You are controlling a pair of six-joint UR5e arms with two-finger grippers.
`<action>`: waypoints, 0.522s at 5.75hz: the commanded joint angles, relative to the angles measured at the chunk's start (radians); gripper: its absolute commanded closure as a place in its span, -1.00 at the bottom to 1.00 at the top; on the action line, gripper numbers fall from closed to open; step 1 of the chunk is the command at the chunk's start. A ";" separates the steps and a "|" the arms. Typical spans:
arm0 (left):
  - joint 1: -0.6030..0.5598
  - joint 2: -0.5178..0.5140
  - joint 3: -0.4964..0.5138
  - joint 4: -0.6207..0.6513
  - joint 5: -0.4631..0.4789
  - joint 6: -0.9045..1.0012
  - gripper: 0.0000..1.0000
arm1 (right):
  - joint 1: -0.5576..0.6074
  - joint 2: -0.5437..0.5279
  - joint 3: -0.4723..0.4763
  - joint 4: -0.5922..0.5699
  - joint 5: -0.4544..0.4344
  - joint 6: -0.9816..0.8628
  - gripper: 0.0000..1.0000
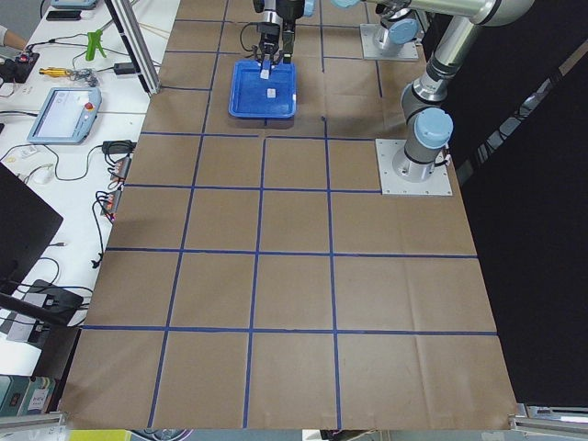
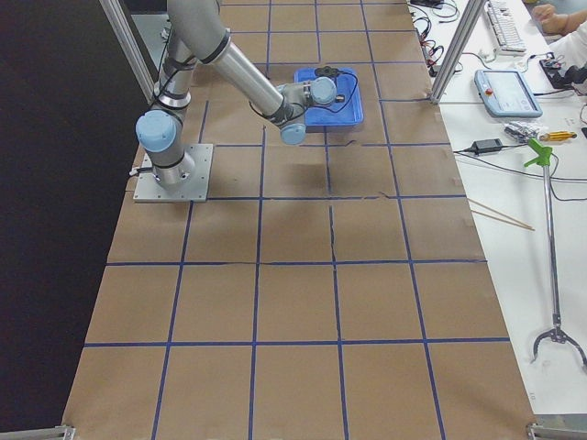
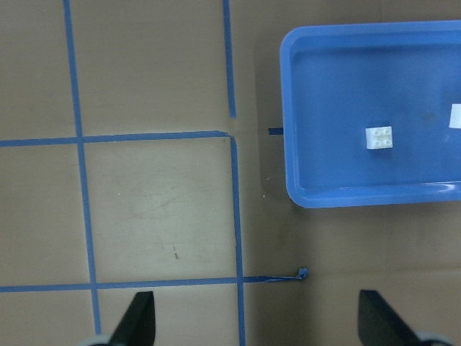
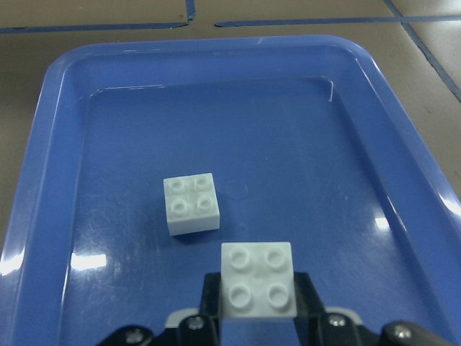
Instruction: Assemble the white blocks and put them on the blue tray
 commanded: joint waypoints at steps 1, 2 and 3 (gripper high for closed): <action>0.002 0.000 -0.003 0.012 0.001 -0.001 -0.99 | 0.031 0.006 0.000 -0.006 -0.008 0.005 0.43; 0.002 0.000 -0.003 0.010 0.001 -0.001 -0.99 | 0.034 0.023 0.000 -0.005 -0.013 0.006 0.42; 0.002 0.000 -0.001 0.010 0.001 -0.001 -0.99 | 0.051 0.026 0.000 -0.005 -0.014 0.016 0.41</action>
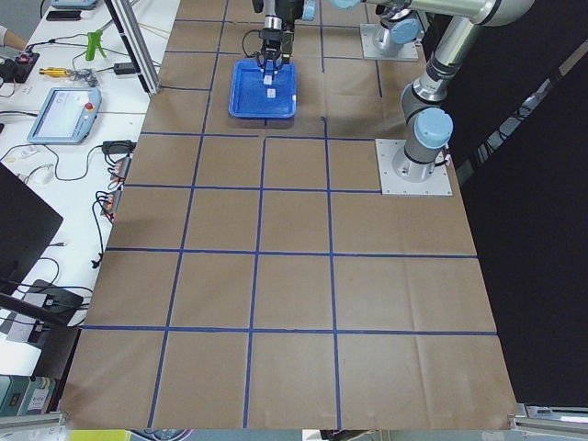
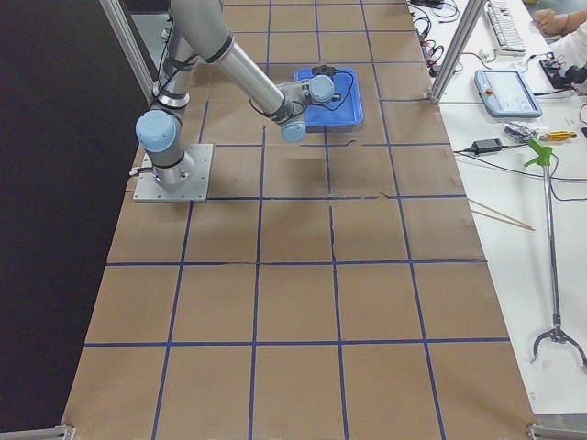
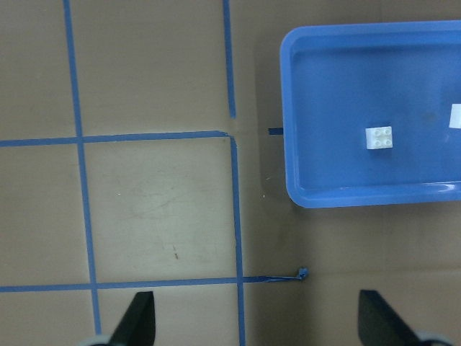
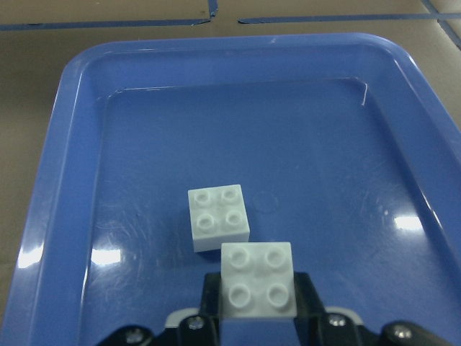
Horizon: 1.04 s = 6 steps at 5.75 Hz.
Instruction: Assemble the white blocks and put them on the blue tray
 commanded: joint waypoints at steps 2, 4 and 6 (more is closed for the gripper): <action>0.000 0.000 0.001 0.001 0.000 0.000 -0.99 | 0.017 0.007 0.002 0.000 -0.005 0.028 0.41; 0.002 0.000 0.001 0.001 0.000 0.000 -0.99 | 0.017 0.011 0.017 0.000 -0.007 0.028 0.40; 0.002 0.000 0.001 0.001 0.000 0.000 -0.99 | 0.017 0.009 0.026 -0.010 -0.004 0.028 0.40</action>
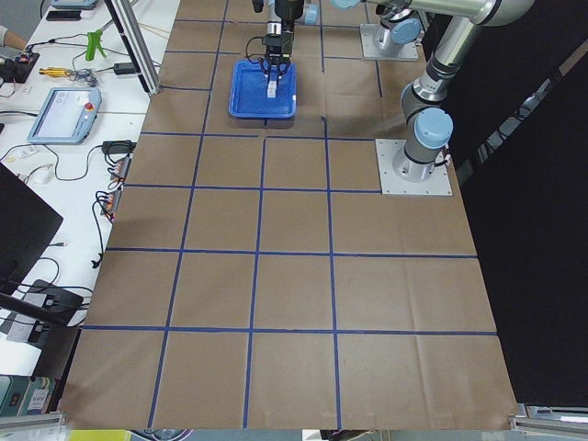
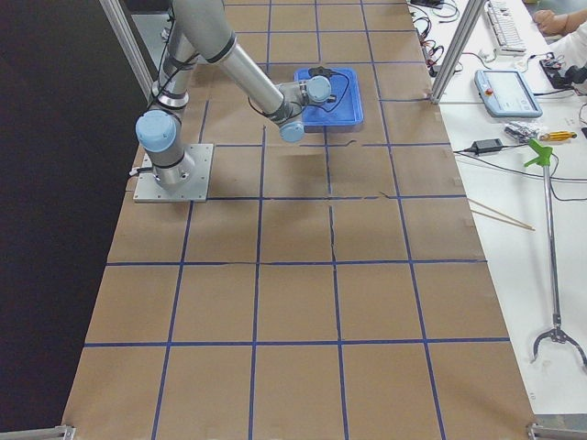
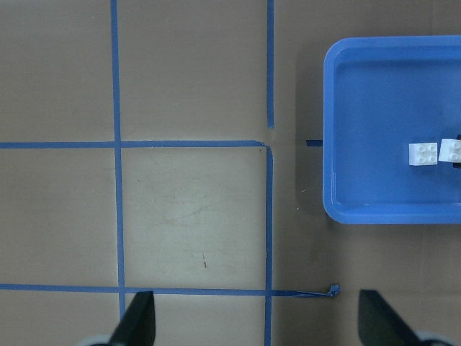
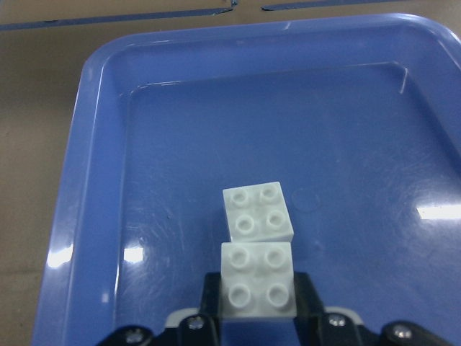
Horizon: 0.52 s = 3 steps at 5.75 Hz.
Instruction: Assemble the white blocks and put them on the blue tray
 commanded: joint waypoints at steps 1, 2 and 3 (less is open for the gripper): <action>0.000 0.000 0.000 0.000 0.000 0.000 -0.99 | 0.000 0.001 0.003 -0.004 0.001 0.000 0.40; 0.000 0.000 0.000 0.000 0.000 0.000 -0.99 | 0.002 0.012 0.003 -0.012 0.001 0.000 0.40; 0.002 0.000 0.000 0.000 0.000 0.000 -0.99 | 0.000 0.013 0.001 -0.020 0.001 0.000 0.40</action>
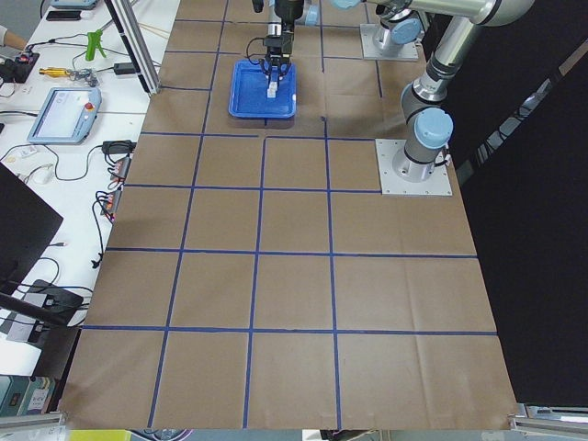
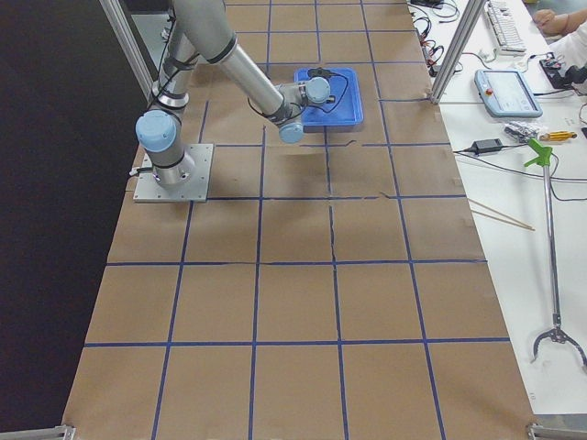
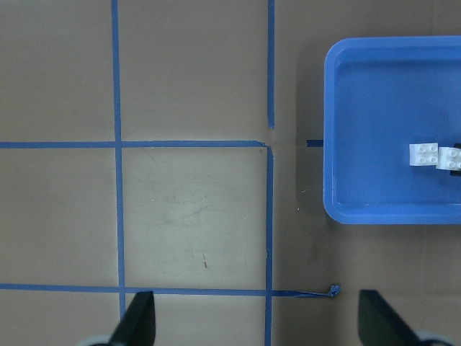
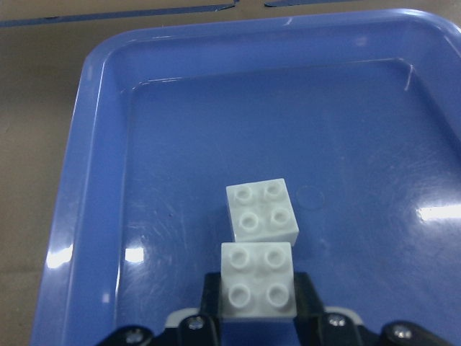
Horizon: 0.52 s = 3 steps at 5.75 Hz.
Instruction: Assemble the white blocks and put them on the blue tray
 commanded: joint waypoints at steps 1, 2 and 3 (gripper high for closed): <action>0.001 0.000 0.002 0.000 0.000 0.002 -0.99 | 0.001 0.003 0.000 -0.007 0.002 0.002 0.40; 0.001 0.000 0.000 0.000 0.000 0.002 -0.99 | 0.001 0.005 -0.001 -0.007 0.002 0.002 0.40; 0.001 0.000 0.000 0.000 0.000 0.002 -0.99 | 0.001 0.010 -0.001 -0.009 0.005 0.003 0.40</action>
